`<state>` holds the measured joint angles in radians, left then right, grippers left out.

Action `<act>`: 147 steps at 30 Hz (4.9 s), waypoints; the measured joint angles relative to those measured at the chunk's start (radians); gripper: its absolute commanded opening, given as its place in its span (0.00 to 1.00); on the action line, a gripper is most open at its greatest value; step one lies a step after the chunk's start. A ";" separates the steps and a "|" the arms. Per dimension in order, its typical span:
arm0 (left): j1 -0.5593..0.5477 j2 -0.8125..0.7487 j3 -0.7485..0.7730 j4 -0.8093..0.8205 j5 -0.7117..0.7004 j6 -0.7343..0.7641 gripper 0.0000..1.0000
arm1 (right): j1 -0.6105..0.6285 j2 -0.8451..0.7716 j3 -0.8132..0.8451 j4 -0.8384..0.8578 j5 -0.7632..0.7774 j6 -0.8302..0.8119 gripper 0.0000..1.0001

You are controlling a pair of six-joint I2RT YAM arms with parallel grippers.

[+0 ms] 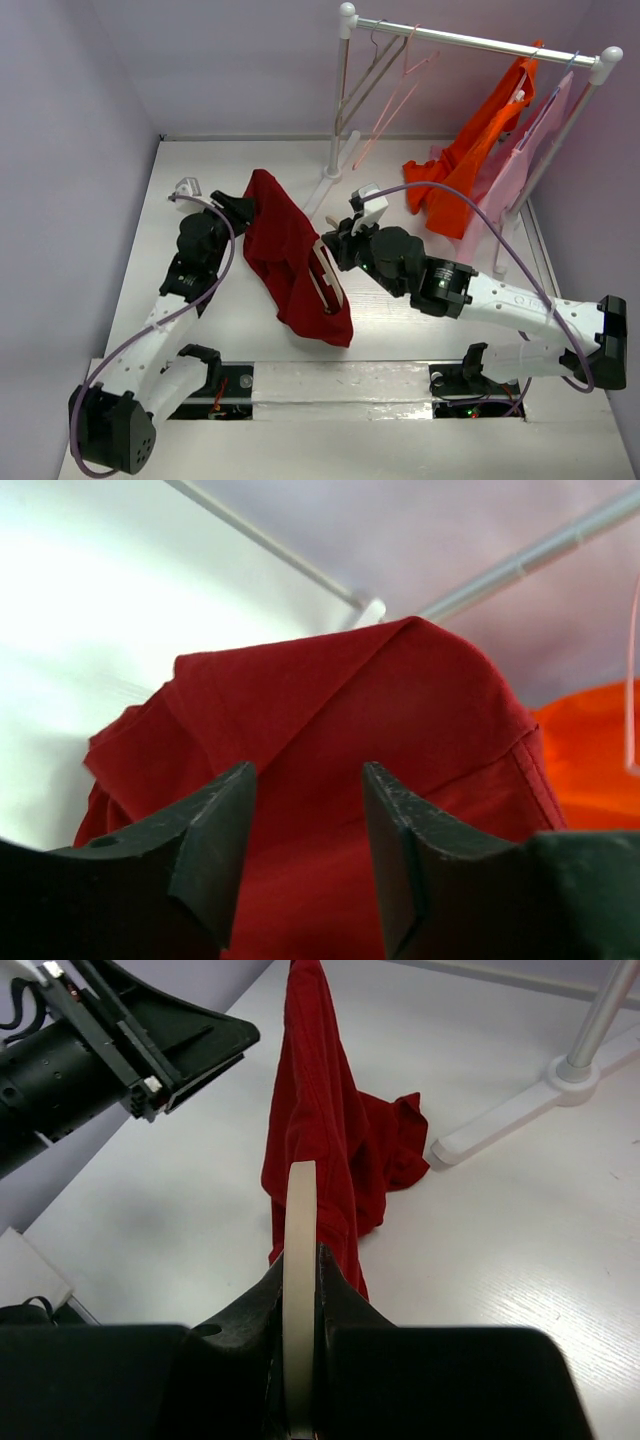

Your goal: Place the t-shirt on the hanger

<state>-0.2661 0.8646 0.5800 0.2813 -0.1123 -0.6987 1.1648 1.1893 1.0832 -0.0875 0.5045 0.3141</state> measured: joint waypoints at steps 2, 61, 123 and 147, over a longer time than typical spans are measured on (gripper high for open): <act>0.000 0.040 0.000 0.031 0.028 0.030 0.44 | -0.005 -0.003 -0.002 -0.007 -0.008 0.002 0.00; 0.181 0.426 0.553 -0.237 0.008 0.214 0.00 | 0.007 -0.109 -0.023 -0.217 -0.094 0.045 0.00; -0.666 -0.161 0.028 0.069 -0.155 -0.163 0.48 | 0.040 0.146 0.692 -0.797 -0.011 -0.049 0.00; -0.688 -0.007 -0.050 0.389 -0.181 -0.322 0.14 | 0.040 0.104 0.580 -0.679 -0.046 -0.037 0.00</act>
<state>-0.9543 0.8574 0.5304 0.6701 -0.2935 -1.0210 1.2045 1.2934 1.6630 -0.7670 0.4583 0.2771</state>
